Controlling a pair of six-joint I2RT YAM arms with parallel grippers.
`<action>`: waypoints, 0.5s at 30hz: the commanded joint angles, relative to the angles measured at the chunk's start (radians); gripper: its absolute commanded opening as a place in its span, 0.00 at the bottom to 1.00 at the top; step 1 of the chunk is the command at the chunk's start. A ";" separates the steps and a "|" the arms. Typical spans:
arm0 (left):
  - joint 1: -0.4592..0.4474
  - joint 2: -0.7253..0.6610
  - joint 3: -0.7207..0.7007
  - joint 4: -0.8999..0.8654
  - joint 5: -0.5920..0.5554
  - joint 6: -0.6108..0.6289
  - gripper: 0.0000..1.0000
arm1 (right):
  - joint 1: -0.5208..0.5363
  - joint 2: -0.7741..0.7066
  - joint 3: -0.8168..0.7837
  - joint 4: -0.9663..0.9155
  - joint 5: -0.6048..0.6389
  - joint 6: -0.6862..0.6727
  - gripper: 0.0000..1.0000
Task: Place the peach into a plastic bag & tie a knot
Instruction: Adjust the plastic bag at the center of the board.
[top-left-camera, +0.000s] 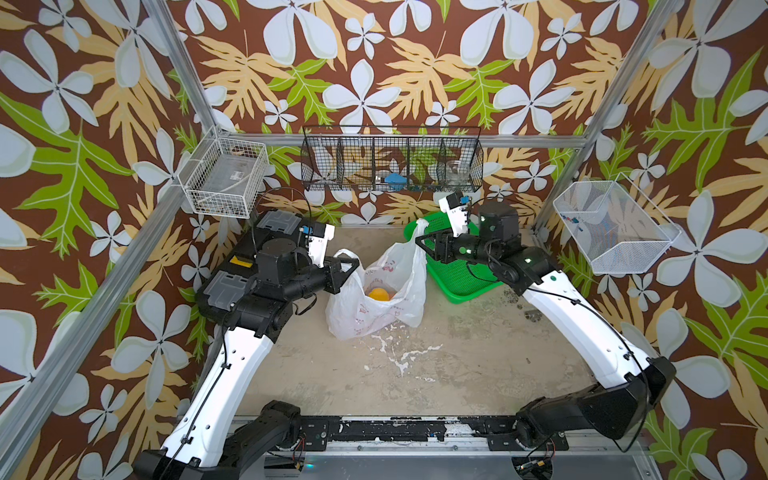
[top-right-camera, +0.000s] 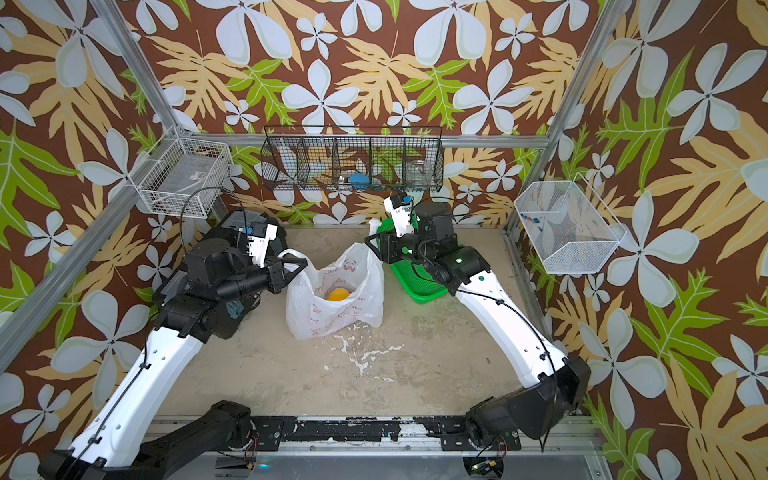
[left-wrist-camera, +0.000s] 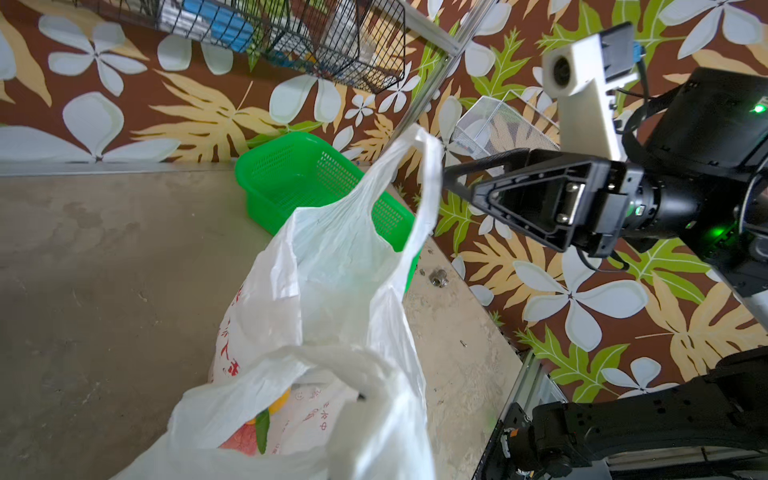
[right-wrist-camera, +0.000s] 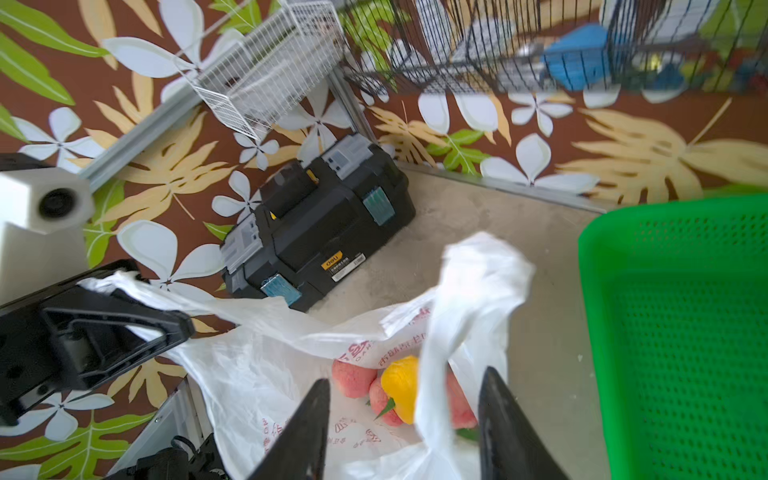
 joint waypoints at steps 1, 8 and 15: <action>0.001 0.007 0.025 0.004 0.009 0.038 0.00 | -0.003 -0.043 0.039 -0.057 0.020 -0.123 0.58; 0.001 0.002 0.026 -0.002 0.018 0.068 0.00 | 0.218 -0.016 0.106 -0.049 -0.041 -0.363 0.83; 0.002 -0.005 0.012 -0.004 -0.011 0.103 0.00 | 0.280 0.024 -0.136 0.241 -0.206 -0.496 0.90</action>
